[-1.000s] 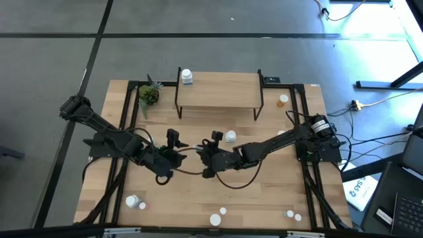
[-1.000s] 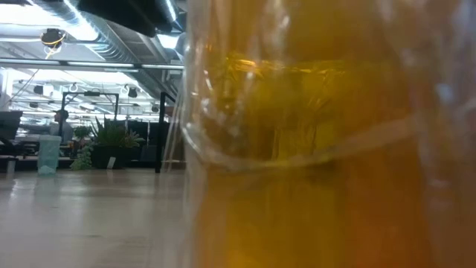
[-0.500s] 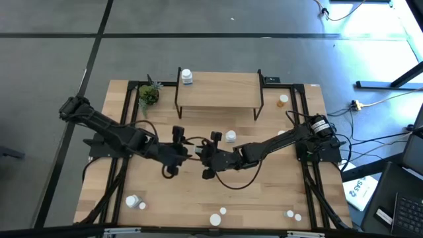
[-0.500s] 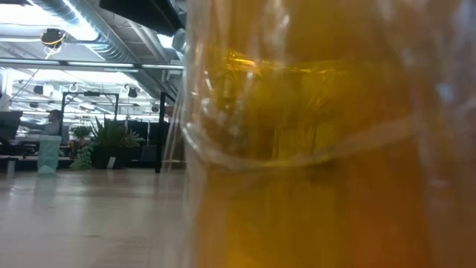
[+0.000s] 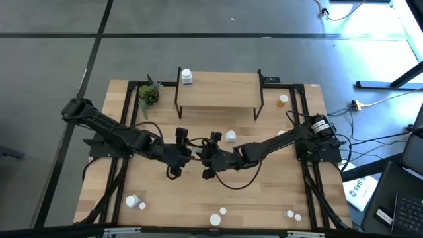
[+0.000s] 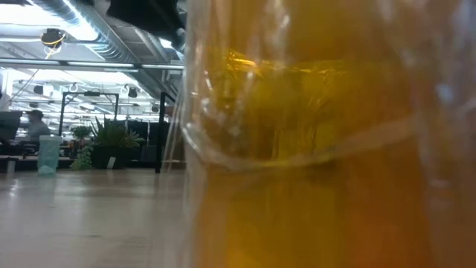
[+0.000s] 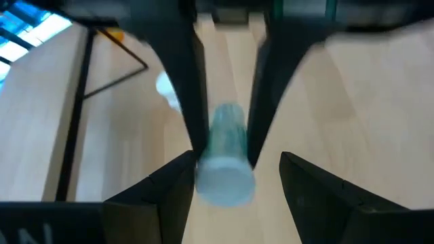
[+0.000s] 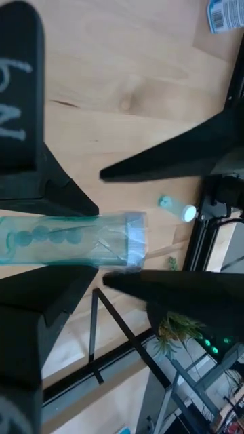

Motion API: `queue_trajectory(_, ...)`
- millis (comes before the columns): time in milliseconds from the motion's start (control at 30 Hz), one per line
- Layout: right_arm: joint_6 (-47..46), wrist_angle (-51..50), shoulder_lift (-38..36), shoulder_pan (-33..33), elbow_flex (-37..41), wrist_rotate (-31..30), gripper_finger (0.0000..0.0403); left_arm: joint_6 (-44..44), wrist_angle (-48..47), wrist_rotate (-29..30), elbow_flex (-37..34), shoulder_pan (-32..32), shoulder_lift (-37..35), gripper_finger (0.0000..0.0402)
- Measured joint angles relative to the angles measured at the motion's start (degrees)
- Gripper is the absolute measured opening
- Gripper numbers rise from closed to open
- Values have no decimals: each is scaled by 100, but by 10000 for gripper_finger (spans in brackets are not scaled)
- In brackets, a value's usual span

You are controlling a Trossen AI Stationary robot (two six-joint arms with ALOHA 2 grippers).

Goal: Pick and place medicine bottles onto shelf by color
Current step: Put the top right blue pill bottle on the shelf

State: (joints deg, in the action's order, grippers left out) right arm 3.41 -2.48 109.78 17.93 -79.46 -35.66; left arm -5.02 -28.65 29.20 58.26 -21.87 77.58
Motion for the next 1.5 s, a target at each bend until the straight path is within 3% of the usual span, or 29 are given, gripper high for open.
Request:
queue_trajectory(1200, -12, 7, 2, 1, 0, -24, 108, 44, 19, 29, -5, -4, 77, 207)
queue_trajectory(1500, -12, 5, 2, -4, 0, -42, 108, 42, 121, 525, -3, -160, 18, 207)
